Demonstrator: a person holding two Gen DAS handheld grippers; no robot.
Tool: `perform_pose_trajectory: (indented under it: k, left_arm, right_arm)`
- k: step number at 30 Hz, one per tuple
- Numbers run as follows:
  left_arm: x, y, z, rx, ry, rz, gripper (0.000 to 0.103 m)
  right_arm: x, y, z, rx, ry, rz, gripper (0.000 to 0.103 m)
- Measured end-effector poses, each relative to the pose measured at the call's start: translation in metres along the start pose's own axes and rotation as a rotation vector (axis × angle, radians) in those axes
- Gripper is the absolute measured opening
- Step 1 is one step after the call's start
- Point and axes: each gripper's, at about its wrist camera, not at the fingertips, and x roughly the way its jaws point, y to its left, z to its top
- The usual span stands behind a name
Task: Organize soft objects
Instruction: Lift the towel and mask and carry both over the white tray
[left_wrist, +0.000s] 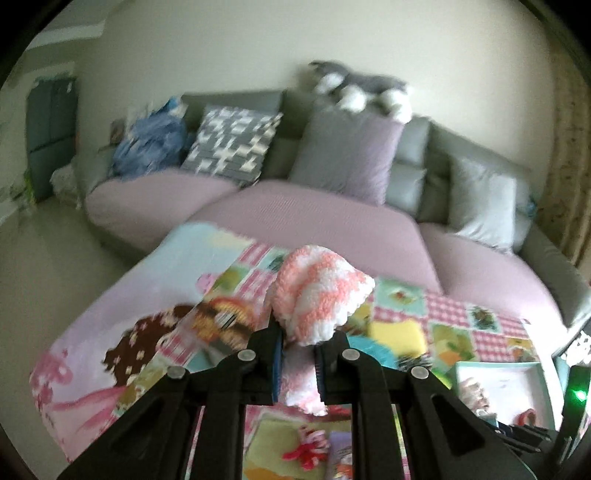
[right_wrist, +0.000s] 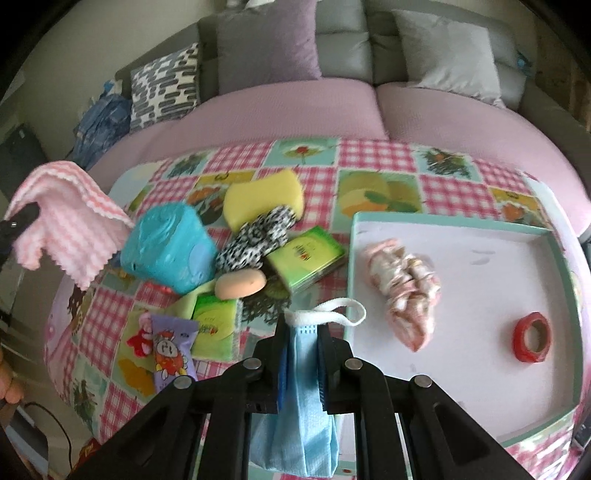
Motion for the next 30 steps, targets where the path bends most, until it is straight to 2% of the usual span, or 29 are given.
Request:
perform_pose_trajectory:
  k: [4, 11, 15, 24, 27, 30]
  left_arm:
    - [-0.019, -0.029, 0.003, 0.055, -0.063, -0.083, 0.015]
    - [-0.043, -0.084, -0.002, 0.165, -0.108, -0.27, 0.015]
    - [-0.043, -0.117, -0.011, 0.21, -0.069, -0.386, 0.015]
    - [-0.045, -0.191, -0.045, 0.34, 0.036, -0.557, 0.015]
    - [-0.041, -0.213, -0.06, 0.384, 0.087, -0.592, 0.015]
    - [-0.03, -0.229, -0.076, 0.43, 0.137, -0.582, 0.015]
  right_arm:
    - [-0.016, -0.013, 0.003, 0.034, -0.046, -0.021, 0.013]
    - [-0.043, -0.046, 0.006, 0.103, -0.112, -0.098, 0.013]
    - [-0.053, -0.074, 0.003, 0.167, -0.127, -0.148, 0.013]
    - [-0.074, -0.141, -0.013, 0.326, -0.152, -0.252, 0.013]
    - [-0.078, -0.16, -0.02, 0.375, -0.153, -0.286, 0.013]
    - [-0.082, -0.176, -0.027, 0.417, -0.149, -0.307, 0.014]
